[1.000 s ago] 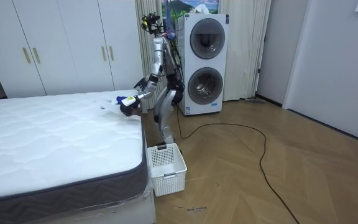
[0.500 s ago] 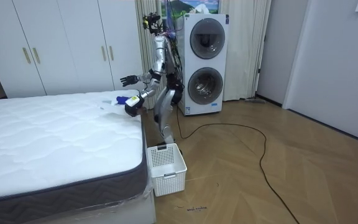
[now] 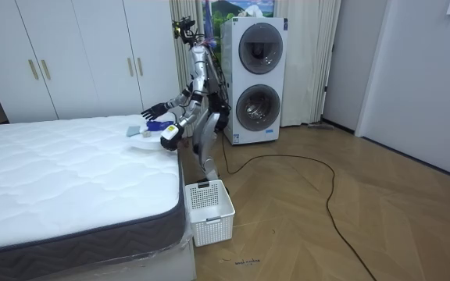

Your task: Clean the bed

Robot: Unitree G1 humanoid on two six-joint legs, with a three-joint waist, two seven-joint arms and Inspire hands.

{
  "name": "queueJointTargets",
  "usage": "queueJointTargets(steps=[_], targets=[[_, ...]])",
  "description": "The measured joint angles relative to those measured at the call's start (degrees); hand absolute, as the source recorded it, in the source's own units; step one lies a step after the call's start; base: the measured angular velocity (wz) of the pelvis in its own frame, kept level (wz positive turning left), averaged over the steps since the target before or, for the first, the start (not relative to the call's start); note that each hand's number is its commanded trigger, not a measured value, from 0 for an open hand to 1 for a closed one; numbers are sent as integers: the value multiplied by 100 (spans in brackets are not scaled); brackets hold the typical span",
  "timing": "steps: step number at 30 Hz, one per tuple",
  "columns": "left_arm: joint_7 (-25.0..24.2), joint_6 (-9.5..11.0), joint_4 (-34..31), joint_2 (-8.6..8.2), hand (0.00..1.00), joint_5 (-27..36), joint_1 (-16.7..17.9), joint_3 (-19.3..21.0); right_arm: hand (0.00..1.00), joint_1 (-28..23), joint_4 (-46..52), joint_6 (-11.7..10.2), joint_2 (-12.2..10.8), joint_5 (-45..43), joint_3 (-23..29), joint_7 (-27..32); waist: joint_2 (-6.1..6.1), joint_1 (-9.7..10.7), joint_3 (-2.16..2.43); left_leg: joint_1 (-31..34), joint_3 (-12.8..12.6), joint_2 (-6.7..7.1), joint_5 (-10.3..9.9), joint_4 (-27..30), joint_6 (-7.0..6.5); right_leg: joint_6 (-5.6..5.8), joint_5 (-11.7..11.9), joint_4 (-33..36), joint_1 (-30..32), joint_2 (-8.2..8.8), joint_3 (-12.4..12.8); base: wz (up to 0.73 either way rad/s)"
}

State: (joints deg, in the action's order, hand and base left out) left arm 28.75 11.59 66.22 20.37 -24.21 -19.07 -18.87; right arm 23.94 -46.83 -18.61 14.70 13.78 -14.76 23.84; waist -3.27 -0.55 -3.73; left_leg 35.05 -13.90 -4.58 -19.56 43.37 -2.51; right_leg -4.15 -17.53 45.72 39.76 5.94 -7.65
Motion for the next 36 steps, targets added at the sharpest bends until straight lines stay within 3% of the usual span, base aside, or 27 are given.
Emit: queueJointTargets(steps=[4,8,11,19,36], targets=[[-168,-29,-55,0,100,179,-8,-49,0,3,-143,101,-29,197,-210,-341,3,-26,-23,7,2,-5,-3,23,-5,7,-5,-8,-16,5,-22,2],[-298,-59,-82,-53,100,239,-29,-43,0,5,-258,210,-35,217,-205,-591,-39,-100,-84,40,2,-32,-39,35,-51,7,-36,-3,-8,1,-44,0],[-309,-67,-87,-133,100,237,-41,-33,0,7,-382,254,-35,211,-204,-793,-44,-162,-86,89,0,-40,-84,38,-46,12,-33,19,44,3,-59,3],[-309,-158,-106,-153,100,235,-37,-45,0,122,-616,246,-28,220,-198,-1013,-58,-154,-80,127,2,-65,-84,102,-46,4,-28,73,65,4,-92,1],[-308,-520,-223,-422,100,237,-30,-107,0,314,-1283,230,-135,354,-199,-950,-139,-134,-71,-17,78,-66,-82,77,-43,3,-29,-10,-177,15,-218,3]])
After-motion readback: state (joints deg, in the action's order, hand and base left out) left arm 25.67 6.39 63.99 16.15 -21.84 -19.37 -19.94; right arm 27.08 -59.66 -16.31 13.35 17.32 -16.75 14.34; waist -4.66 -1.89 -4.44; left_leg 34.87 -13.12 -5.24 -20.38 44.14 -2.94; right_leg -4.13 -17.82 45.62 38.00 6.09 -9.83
